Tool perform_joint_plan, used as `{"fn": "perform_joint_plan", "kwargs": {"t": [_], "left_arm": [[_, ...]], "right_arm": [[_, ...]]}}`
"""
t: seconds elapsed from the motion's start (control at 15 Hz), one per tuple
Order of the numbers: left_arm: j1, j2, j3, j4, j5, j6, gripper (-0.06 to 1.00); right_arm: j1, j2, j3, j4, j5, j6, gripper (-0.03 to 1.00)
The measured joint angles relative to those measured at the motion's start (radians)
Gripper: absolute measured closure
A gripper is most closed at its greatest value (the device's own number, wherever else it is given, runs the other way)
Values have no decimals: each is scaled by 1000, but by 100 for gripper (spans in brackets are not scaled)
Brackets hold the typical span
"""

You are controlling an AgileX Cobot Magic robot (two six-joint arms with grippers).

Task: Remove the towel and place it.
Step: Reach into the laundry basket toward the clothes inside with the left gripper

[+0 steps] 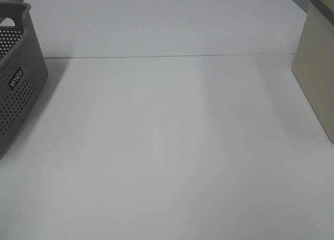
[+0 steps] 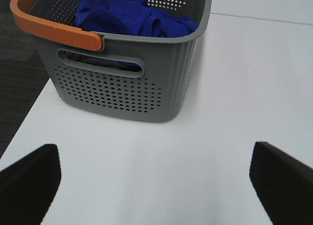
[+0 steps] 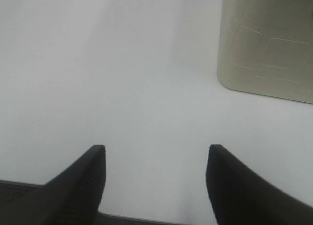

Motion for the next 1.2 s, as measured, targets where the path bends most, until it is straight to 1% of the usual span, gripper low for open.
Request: {"fn": "perform_joint_plan", "kwargs": {"t": [1.0,1.13,1.2], "left_arm": [[0,0,0,0,0,1,-4],[-9,0,0,-7,0,21,-4],[-26,0,0,-21,0,55,-4]], "right_arm": [[0,0,0,0,0,0,36],[0,0,0,0,0,0,36],[0,0,0,0,0,0,36]]}}
